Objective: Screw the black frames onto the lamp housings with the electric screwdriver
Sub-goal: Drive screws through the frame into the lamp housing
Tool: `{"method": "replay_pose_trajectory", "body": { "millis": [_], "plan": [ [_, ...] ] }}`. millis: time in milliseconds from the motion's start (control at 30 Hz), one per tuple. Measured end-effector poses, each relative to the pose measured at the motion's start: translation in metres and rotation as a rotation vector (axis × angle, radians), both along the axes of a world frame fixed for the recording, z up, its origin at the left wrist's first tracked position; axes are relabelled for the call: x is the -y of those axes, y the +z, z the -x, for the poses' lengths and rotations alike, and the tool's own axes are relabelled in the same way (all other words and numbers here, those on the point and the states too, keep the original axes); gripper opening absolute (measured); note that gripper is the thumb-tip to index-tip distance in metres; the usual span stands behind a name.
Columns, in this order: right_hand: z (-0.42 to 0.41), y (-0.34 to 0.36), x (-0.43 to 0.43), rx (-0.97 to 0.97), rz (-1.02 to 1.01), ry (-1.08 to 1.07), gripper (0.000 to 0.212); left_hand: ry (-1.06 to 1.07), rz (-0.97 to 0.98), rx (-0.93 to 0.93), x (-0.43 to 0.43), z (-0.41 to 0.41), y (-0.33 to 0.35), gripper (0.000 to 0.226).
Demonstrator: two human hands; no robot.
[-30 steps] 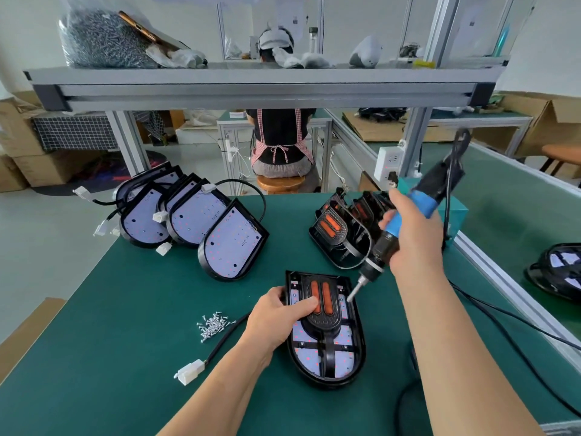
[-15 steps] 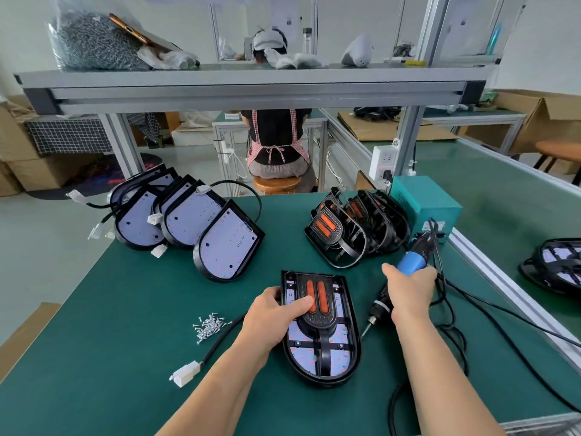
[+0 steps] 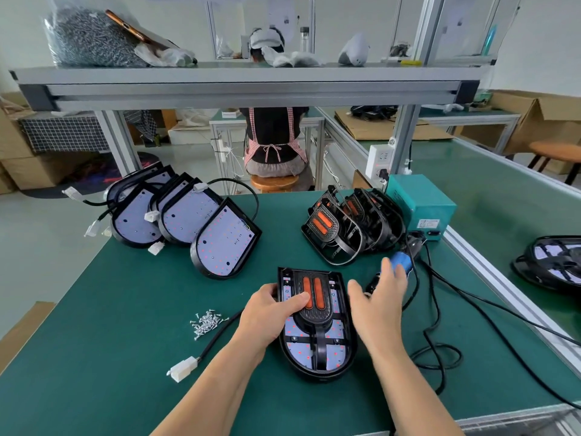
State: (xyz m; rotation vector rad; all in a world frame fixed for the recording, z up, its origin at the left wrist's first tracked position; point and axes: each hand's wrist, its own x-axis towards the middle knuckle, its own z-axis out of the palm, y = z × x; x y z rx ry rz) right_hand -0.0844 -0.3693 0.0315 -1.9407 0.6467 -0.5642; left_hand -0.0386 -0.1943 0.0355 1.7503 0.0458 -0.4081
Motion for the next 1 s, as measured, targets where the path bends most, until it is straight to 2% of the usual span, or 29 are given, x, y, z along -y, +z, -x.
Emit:
{"method": "replay_pose_trajectory", "body": {
  "millis": [133,300,533,600,667,900,1000],
  "plan": [
    [0.026,-0.01,-0.018,0.083,0.245,0.078,0.054,0.006,-0.031,0.025,0.001,0.001,0.001,0.068],
    [0.039,-0.01,-0.021,-0.068,0.222,0.146,0.046,-0.008,-0.071,0.05,0.001,0.001,0.004,0.059],
    [0.037,-0.003,-0.024,-0.109,0.205,0.141,0.047,0.116,-0.686,0.482,-0.017,-0.002,0.011,0.023],
    [0.038,-0.004,-0.024,-0.102,0.202,0.138,0.046,0.056,-0.899,0.506,-0.028,-0.007,0.01,0.015],
    [0.038,-0.004,-0.024,-0.095,0.2,0.132,0.046,-0.011,-1.037,0.475,-0.033,-0.01,0.009,0.018],
    [0.037,-0.008,-0.022,-0.085,0.167,0.139,0.046,-0.073,-1.162,0.547,-0.027,-0.007,0.016,0.006],
    [0.034,-0.014,-0.018,-0.062,0.154,0.151,0.049,0.011,-1.054,0.596,-0.023,-0.004,0.023,0.008]
  ]
}}
